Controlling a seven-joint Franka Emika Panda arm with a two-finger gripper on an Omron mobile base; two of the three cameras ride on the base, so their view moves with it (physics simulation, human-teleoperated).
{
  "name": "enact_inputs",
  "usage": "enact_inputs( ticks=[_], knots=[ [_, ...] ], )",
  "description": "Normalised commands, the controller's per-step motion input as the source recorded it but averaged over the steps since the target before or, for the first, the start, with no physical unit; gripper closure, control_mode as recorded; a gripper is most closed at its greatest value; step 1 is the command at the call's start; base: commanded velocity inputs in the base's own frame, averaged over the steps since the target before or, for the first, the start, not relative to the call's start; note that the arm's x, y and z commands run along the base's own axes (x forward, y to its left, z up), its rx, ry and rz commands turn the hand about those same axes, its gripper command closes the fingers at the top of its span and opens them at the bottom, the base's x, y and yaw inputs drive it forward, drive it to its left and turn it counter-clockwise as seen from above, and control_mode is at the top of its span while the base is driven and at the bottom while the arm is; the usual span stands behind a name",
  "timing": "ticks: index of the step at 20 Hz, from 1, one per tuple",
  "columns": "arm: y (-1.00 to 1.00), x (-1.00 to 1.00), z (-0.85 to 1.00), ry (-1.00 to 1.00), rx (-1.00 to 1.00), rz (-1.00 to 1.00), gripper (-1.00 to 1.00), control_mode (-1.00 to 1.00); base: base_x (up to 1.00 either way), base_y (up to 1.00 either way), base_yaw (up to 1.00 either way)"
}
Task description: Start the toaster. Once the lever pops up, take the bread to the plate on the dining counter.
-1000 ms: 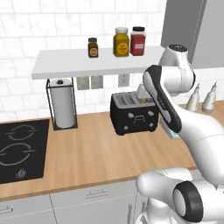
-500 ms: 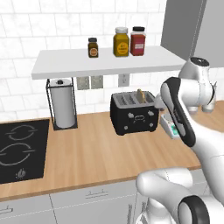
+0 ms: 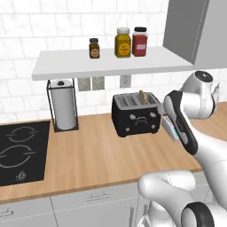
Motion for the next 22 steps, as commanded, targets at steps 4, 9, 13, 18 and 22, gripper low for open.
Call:
enact_inputs(
  ticks=[4, 9, 13, 18, 22],
  knots=[
    [0.00, 0.48, -0.01, 0.00, 0.00, 0.00, -1.00, -1.00, 0.00, 0.00, 0.00],
    [0.00, 0.50, -0.11, 0.00, 0.00, 0.00, -1.00, -1.00, 0.00, 0.00, 0.00],
    [0.00, 0.43, -0.21, 0.00, 0.00, 0.00, -1.00, -1.00, 0.00, 0.00, 0.00],
    [0.03, 0.27, -0.26, 0.00, 0.00, 0.00, -1.00, -1.00, 0.00, 0.00, 0.00],
    [0.00, 0.15, -0.20, 0.00, 0.00, 0.00, -1.00, -1.00, 0.00, 0.00, 0.00]
  ],
)
